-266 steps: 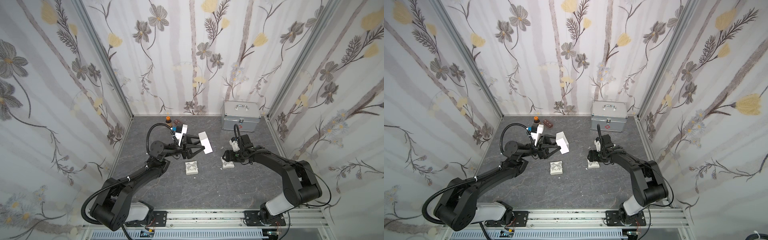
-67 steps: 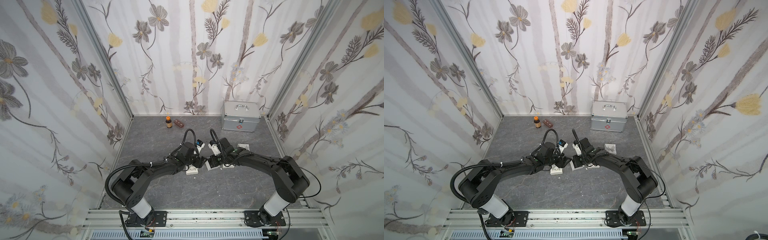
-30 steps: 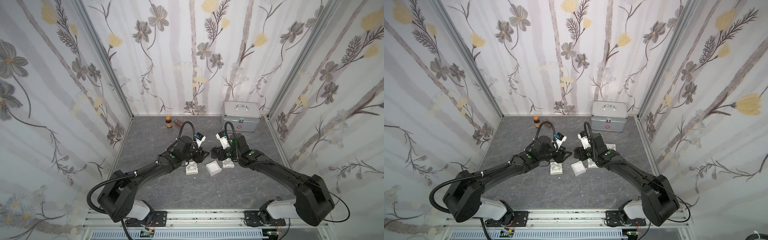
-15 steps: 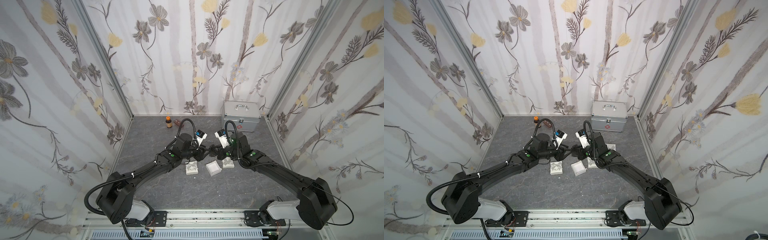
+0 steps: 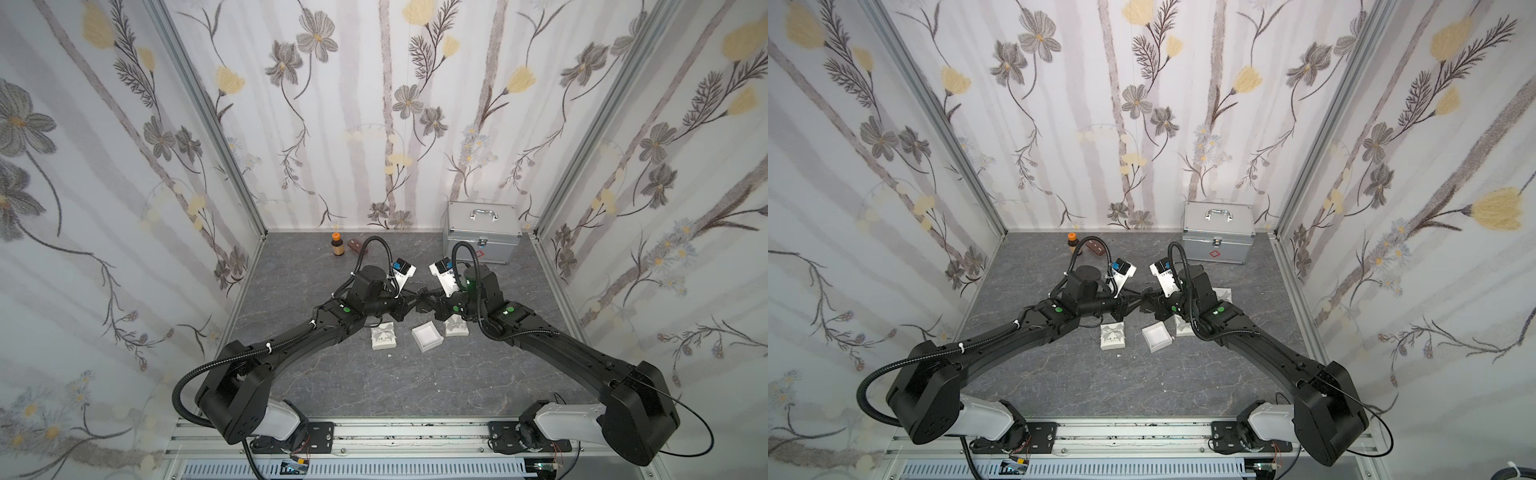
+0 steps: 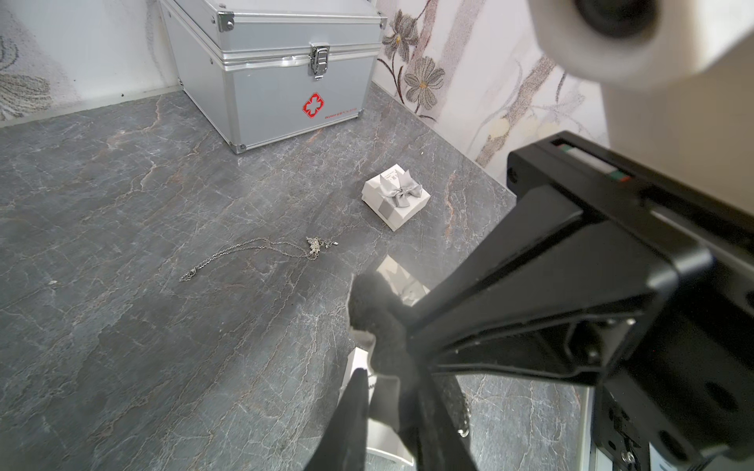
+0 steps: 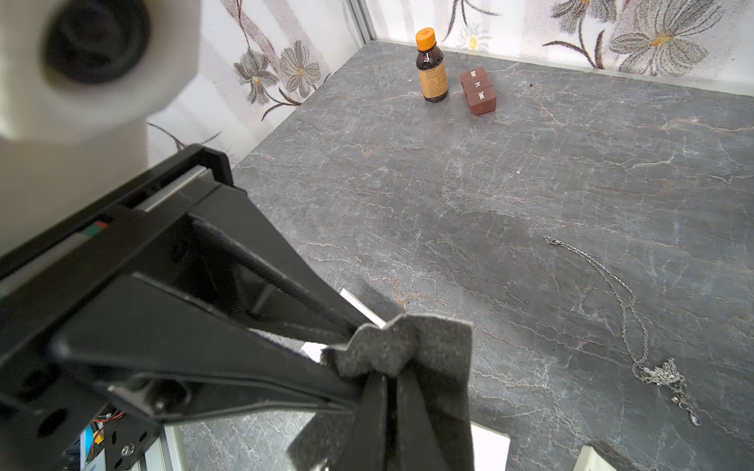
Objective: Take the necklace out of the lift-off lid jewelry box
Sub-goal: Take out the inner lining from the jewelry box.
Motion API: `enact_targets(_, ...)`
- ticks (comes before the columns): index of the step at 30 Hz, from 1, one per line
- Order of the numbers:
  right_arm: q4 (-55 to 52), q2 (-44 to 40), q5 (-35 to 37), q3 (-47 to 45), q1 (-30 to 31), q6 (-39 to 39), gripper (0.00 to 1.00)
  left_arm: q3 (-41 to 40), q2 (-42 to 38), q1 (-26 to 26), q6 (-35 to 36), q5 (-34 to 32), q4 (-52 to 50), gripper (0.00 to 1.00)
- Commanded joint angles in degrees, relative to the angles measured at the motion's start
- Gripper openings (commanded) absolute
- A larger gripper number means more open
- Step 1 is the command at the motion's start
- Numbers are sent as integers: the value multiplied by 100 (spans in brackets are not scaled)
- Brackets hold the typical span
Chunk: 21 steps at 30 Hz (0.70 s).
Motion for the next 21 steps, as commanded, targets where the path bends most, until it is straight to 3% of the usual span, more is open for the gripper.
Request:
enact_targets(1, 370, 4, -183, 6, 7, -86, 0, -11, -43, 2, -62, -6, 282, 15)
enact_targets(6, 359, -21, -138, -2, 0, -116, 0, -17, -53, 22, -96, -28, 316, 7)
enact_targets(11, 356, -95, -92, -36, -25, -125, 17, -60, -127, 87, -208, -71, 422, 0)
enact_targets(15, 372, -256, -283, -122, -213, -117, 28, -69, -233, 195, -255, -59, 432, 0)
enact_targets(21, 726, -682, -1408, -622, -743, -99, 49, -95, -460, 360, -276, 121, 480, 0)
